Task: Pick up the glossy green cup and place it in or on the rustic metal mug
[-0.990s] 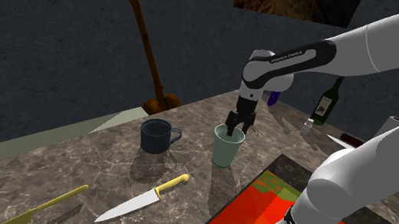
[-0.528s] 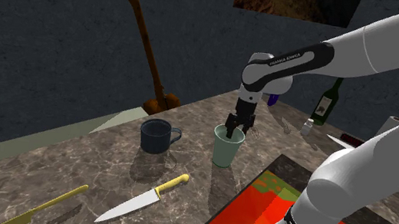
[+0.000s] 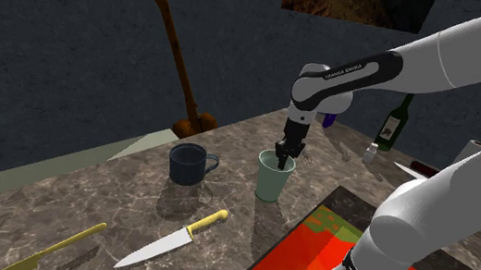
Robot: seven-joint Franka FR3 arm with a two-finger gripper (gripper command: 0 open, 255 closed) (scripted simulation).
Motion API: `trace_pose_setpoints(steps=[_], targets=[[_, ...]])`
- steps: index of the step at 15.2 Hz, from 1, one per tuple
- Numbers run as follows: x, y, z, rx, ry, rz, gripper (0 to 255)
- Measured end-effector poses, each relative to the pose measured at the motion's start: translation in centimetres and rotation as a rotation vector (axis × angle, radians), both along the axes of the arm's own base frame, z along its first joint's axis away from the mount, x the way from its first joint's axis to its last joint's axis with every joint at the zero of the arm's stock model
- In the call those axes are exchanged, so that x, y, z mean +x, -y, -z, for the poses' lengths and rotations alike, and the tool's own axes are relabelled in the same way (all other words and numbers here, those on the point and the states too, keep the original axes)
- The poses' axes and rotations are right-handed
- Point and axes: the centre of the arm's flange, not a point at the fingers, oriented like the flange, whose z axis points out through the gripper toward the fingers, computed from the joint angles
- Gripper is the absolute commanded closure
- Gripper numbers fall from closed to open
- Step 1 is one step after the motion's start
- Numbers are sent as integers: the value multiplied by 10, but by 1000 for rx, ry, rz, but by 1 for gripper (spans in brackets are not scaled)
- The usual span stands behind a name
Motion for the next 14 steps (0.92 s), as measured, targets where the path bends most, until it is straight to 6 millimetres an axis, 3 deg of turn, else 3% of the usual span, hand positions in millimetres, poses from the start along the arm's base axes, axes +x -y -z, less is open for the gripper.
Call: trace_pose_setpoints(steps=[5,14], targets=[[-1,0,-6,0,0,0,255],[-1,0,-52,0,0,0,255]])
